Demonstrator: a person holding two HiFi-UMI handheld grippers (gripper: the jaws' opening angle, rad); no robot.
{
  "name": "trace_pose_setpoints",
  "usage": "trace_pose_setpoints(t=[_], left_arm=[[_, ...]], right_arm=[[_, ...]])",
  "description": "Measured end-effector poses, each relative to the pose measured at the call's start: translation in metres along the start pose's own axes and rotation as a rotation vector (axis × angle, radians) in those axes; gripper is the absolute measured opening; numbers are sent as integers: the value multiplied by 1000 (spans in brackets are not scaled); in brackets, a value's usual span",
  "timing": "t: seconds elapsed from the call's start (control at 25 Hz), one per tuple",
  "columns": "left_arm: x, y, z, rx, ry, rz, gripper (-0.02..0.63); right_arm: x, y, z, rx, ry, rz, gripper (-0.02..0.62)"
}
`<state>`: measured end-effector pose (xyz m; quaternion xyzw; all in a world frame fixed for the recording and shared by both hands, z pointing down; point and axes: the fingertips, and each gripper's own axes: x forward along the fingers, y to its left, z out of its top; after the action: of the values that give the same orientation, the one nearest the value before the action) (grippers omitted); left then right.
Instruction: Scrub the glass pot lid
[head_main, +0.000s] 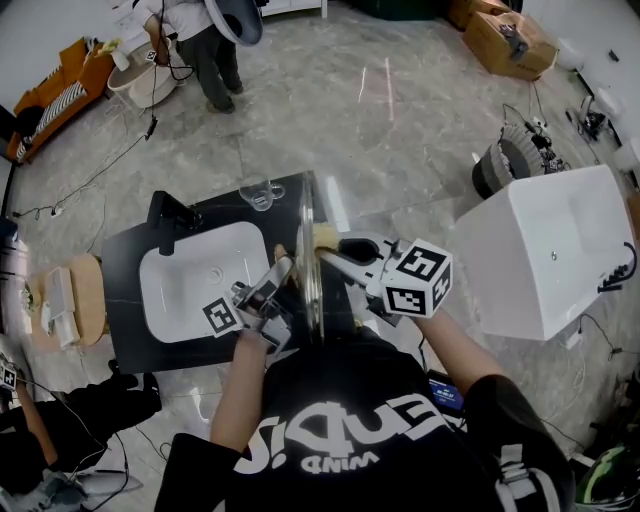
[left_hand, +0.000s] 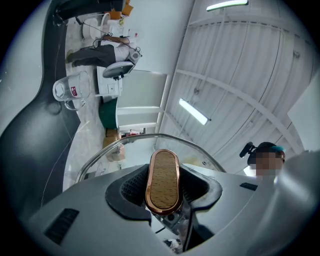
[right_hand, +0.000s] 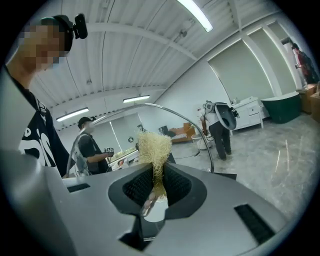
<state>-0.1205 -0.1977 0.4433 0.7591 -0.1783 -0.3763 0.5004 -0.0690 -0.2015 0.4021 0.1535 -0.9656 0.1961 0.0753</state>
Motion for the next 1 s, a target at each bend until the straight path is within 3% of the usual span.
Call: trace_pose_setpoints(t=[0.44, 1.0], left_arm=[[3, -5, -6, -14, 5, -11, 178], [0, -7, -7, -21, -21, -15, 178]], right_arm=[[16, -45, -33, 21, 80, -114, 46], [22, -65, -109, 63, 246, -161, 46]])
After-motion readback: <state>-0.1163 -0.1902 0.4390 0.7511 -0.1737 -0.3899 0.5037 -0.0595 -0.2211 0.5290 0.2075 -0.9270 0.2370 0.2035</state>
